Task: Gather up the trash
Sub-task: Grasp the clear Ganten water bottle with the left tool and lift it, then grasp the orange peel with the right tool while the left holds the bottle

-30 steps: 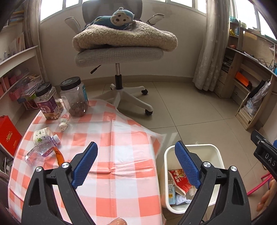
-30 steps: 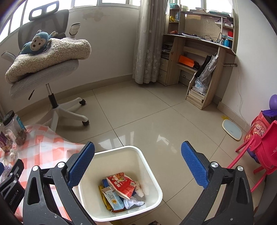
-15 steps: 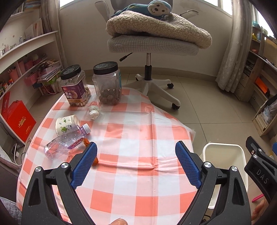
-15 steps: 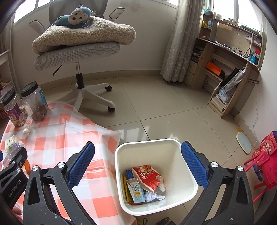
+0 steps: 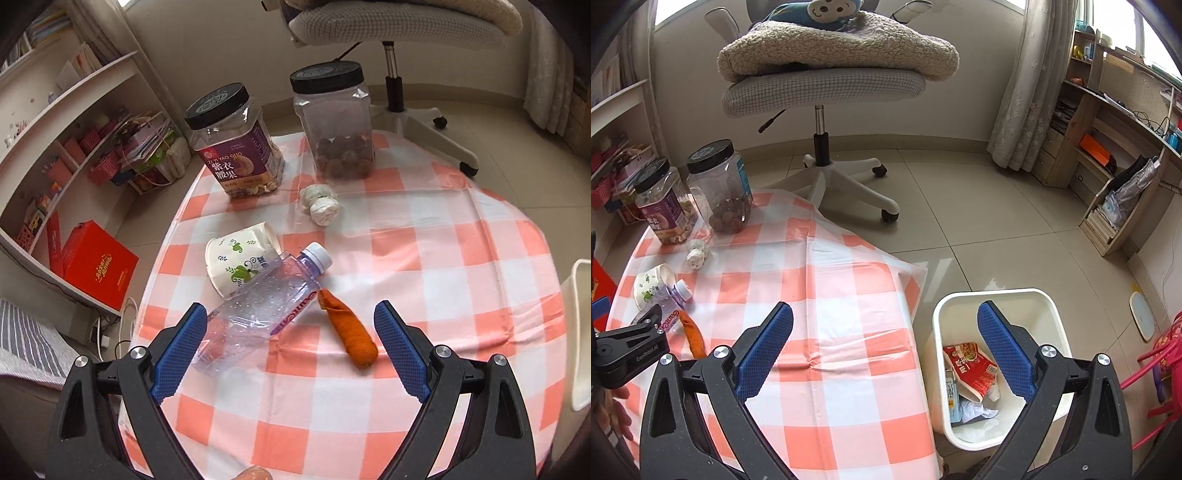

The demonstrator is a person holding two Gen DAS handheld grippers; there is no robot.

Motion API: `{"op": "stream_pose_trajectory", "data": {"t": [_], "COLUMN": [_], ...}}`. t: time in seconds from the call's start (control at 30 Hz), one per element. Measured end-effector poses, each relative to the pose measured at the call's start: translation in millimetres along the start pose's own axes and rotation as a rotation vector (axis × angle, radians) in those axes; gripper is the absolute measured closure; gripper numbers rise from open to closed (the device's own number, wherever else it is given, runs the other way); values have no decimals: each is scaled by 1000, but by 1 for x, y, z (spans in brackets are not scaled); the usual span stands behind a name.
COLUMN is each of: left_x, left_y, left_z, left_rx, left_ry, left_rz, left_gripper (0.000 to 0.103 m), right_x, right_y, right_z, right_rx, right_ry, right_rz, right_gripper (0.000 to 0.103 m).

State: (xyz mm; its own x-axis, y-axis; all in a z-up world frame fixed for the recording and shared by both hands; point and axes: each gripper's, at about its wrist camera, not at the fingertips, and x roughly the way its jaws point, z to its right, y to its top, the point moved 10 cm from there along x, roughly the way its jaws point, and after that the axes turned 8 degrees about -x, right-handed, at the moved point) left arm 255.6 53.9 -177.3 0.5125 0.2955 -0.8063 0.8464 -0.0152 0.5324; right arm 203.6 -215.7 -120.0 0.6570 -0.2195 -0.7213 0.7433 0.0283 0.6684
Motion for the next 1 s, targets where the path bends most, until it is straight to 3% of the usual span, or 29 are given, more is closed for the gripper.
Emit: {"op": "stream_pose_trajectory", "data": {"t": [0.07,0.17,0.33,0.37,0.47,0.53,0.57,0.7,0.77,0.87,1.0], "left_x": [26,61,98,101,99,89,83,43,18,-15,-43], "left_y": [-3,-8,-26,-31,-39,-42,-44,-45,-51,-68,-99], "left_z": [-16,-38,-31,-27,-18,-16,-19,-47,-69,-91,-109], "left_rx": [68,82,161,189,275,268,251,130,-4,-160,-324], "left_ry": [45,102,71,64,66,1,-22,-91,-156,-264,-328], "left_rz": [-51,-112,-160,-153,-97,-106,-114,-128,-162,-198,-231], "left_gripper": [14,14,15,28,37,40,51,52,58,58,58], "right_x": [4,12,31,36,49,55,59,68,69,71,79], "right_y": [1,2,0,-1,-6,-10,-12,-19,-23,-32,-42], "right_z": [-9,-22,-49,-56,-79,-90,-97,-129,-152,-187,-229], "right_rx": [-11,-26,-50,-62,-106,-119,-118,-136,-191,-261,-299], "right_ry": [13,26,75,85,123,140,163,297,360,439,514], "right_rz": [-9,-20,-58,-68,-89,-99,-107,-141,-147,-171,-221], "right_gripper": [7,7,7,7,7,7,7,7,7,7,8]}}
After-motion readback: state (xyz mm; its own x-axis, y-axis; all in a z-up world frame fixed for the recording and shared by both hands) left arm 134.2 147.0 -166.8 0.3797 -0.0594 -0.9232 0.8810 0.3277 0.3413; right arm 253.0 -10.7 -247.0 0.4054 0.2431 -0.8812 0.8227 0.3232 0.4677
